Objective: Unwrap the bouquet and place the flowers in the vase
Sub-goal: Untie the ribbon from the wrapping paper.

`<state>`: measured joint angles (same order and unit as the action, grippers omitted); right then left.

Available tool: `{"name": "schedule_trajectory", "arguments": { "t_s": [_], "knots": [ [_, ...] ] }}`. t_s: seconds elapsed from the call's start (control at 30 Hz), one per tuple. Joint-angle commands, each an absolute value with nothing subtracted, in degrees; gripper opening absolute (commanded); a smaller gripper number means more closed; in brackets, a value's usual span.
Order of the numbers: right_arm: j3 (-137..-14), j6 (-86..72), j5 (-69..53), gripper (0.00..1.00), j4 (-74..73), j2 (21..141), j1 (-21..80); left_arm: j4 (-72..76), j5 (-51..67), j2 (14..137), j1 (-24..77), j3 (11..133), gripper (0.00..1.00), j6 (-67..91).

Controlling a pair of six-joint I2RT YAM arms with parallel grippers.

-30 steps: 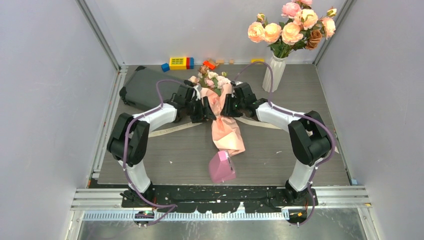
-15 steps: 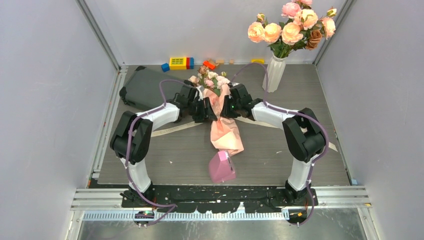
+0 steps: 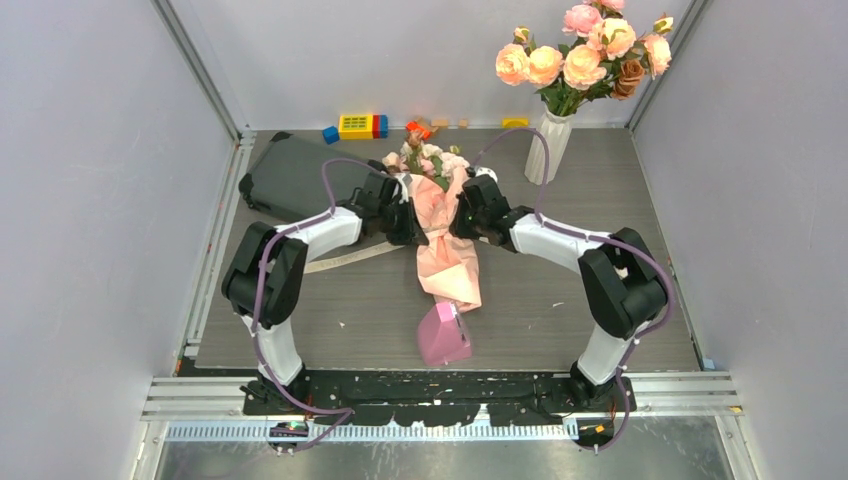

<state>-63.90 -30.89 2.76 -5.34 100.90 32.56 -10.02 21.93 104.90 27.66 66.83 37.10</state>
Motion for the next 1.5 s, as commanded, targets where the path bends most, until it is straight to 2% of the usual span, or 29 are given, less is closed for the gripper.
{"name": "schedule_trajectory", "arguments": {
  "t_s": [0.0,0.47,0.87,1.47],
  "knots": [
    [-60.4,-33.7,11.8,0.0,-0.5,94.3,32.3,-11.7,17.8,103.7,27.7,65.7,0.0,35.8],
    [-55.7,-38.8,16.8,0.0,-1.0,90.9,31.2,-14.8,13.4,102.8,27.7,65.0,0.0,36.0],
    [-54.1,-42.3,5.9,0.0,-0.7,90.1,23.4,-15.8,10.9,101.6,27.7,63.7,0.0,35.9],
    [-52.7,-37.0,7.2,0.01,-5.4,84.6,19.3,-15.7,10.6,101.3,27.6,63.6,0.0,36.2]
  ]
}}
